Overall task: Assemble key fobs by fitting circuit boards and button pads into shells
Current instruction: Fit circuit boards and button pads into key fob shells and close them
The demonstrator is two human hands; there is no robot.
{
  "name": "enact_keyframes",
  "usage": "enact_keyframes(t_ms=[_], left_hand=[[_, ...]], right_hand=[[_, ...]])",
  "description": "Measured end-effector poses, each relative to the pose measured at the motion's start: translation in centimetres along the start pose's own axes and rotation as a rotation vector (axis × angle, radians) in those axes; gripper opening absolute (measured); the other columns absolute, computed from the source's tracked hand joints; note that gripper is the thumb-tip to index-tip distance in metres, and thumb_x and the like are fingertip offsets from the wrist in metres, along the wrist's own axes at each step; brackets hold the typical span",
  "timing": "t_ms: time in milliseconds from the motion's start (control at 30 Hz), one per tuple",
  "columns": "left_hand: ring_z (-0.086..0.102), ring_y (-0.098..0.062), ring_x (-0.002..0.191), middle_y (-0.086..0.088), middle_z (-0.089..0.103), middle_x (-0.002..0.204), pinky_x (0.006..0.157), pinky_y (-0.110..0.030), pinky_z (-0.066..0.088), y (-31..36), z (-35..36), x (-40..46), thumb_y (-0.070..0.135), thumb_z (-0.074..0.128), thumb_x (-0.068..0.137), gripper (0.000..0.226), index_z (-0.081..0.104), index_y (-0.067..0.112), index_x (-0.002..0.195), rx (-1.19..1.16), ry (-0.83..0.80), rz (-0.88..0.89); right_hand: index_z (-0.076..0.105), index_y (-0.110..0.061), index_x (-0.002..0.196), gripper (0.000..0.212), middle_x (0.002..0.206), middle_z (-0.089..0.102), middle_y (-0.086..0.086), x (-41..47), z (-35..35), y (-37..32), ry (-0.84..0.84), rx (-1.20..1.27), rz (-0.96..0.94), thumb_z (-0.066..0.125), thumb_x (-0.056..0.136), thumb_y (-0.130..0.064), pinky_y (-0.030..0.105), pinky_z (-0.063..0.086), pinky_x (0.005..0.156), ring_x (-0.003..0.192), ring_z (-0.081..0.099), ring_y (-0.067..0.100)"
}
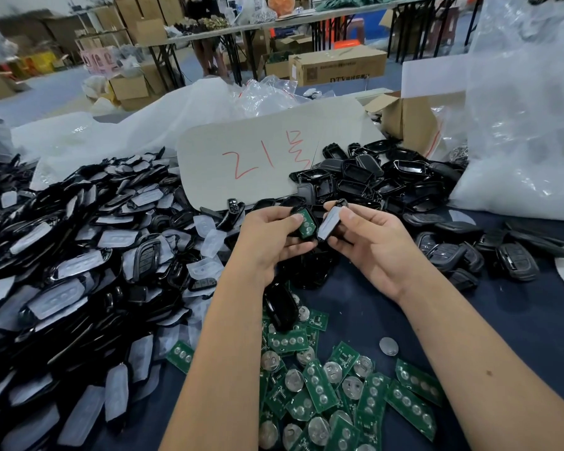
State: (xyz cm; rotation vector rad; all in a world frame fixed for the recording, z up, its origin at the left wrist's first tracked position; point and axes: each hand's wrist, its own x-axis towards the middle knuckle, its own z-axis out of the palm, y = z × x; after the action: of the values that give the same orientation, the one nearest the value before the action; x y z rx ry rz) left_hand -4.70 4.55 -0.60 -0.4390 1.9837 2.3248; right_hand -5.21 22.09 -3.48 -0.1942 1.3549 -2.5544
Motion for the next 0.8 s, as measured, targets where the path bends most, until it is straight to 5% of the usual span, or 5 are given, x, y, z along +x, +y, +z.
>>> enact_keyframes(t_ms=[133, 300, 467, 800], left_hand=[[0.071, -0.019, 0.061, -0.020, 0.072, 0.103, 0.057, -0.025, 0.060, -0.1, 0.0, 0.1, 0.003, 0.069, 0.096, 0.017, 0.067, -0.004, 0.112, 0.000, 0.015, 0.011], [0.071, -0.018, 0.057, -0.016, 0.073, 0.093, 0.054, -0.024, 0.059, -0.1, -0.1, 0.0, 0.002, 0.068, 0.097, 0.008, 0.067, -0.002, 0.104, -0.023, 0.010, 0.021], [0.067, -0.022, 0.066, -0.024, 0.070, 0.111, 0.058, -0.025, 0.060, -0.3, -0.4, 0.1, 0.004, 0.072, 0.095, 0.024, 0.067, -0.004, 0.116, 0.005, 0.010, 0.017], [0.065, -0.013, 0.057, -0.005, 0.070, 0.071, 0.060, -0.029, 0.061, -0.8, 0.0, 0.1, 0.016, 0.086, 0.084, 0.013, 0.074, 0.013, 0.080, 0.179, 0.013, 0.218]], right_hand=[[0.073, -0.002, 0.113, 0.032, 0.095, 0.075, 0.006, 0.0, 0.1, 0.0, 0.014, 0.012, -0.010, 0.068, 0.087, -0.019, 0.027, 0.058, 0.075, 0.086, 0.070, 0.014], [0.072, 0.000, 0.112, 0.032, 0.102, 0.076, 0.010, -0.1, 0.0, -0.1, 0.025, -0.009, -0.014, 0.067, 0.088, -0.020, 0.028, 0.058, 0.078, 0.094, 0.072, 0.019], [0.071, 0.001, 0.112, 0.033, 0.100, 0.077, 0.010, -0.1, 0.2, 0.1, 0.053, -0.046, -0.041, 0.067, 0.087, -0.019, 0.030, 0.060, 0.084, 0.096, 0.072, 0.020], [0.081, -0.016, 0.094, 0.008, 0.095, 0.079, 0.007, 0.3, 0.3, 0.9, 0.187, -0.290, -0.172, 0.079, 0.088, -0.013, 0.025, 0.060, 0.077, 0.090, 0.074, 0.016]])
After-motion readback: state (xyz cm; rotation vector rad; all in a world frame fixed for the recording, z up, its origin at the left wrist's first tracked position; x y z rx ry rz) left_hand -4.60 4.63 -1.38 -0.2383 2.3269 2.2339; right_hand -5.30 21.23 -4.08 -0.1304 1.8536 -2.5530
